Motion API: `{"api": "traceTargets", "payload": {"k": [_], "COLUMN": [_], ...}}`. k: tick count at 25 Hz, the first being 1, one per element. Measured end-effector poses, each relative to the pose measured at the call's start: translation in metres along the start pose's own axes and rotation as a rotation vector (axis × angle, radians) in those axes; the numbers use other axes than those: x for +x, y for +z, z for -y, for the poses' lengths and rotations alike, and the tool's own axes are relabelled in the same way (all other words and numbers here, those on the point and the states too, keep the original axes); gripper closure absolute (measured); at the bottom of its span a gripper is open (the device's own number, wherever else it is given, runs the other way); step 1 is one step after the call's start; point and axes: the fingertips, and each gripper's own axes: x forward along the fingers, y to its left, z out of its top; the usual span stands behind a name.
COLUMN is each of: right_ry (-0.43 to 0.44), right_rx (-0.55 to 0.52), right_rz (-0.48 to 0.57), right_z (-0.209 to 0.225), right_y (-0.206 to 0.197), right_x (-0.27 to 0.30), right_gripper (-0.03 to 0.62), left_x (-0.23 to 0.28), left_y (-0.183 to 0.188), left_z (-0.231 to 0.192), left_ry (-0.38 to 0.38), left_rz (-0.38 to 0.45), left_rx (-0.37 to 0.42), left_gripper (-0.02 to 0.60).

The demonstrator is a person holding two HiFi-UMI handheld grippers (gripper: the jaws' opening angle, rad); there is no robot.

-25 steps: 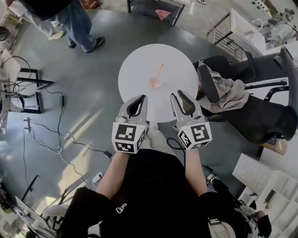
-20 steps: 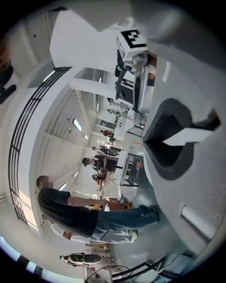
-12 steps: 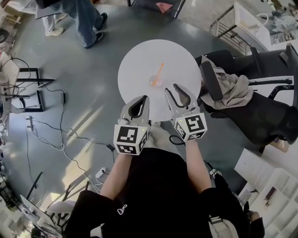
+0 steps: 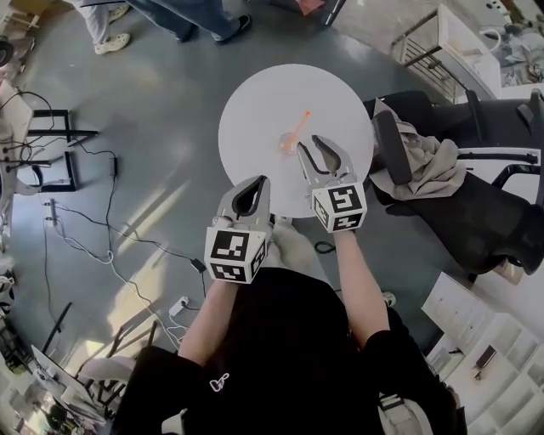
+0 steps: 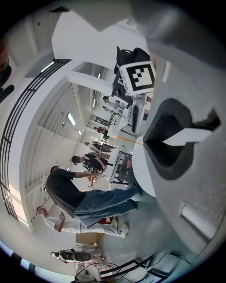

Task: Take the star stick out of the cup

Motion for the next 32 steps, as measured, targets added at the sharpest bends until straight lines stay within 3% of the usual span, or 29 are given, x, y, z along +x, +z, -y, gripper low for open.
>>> {"api": "traceTargets", "payload": {"k": [10,24,26,28,32], "right_ry": [0.007,0.019,0.021,0.028,0.030], "right_rx": [-0.013,0.016,0.028,0.040,0.044], "right_rz": [-0.072,-0.102,-0.106,-0.109,-0.111], "right_z": [0.009,0.008,0.008,0.007,0.007], "right_y": [-0.025,-0.035,-0.036,-0.036,-0.035], "right_x": [0.040,0.053,0.054,0.055,0.052], "right_gripper": [0.465,0.496,0.512,0.568,0.569], "left_x": [-0.008,-0.013,-0.014,-0.015,-0.015], "left_y": [-0.012,-0.018,-0.018,-0.018,-0.015], "left_z": [-0.017,-0.023,-0.025,-0.026,-0.022], "left_ry": [0.026,0.033,0.034,0.034,0.025], "left_rz": [-0.027,-0.041,-0.043,-0.042,-0.040], "left_rx": [-0.020,-0.020,-0.025,-0.041,-0.029], "left_gripper": [0.580,0.580,0.580,0.580,0.580]}}
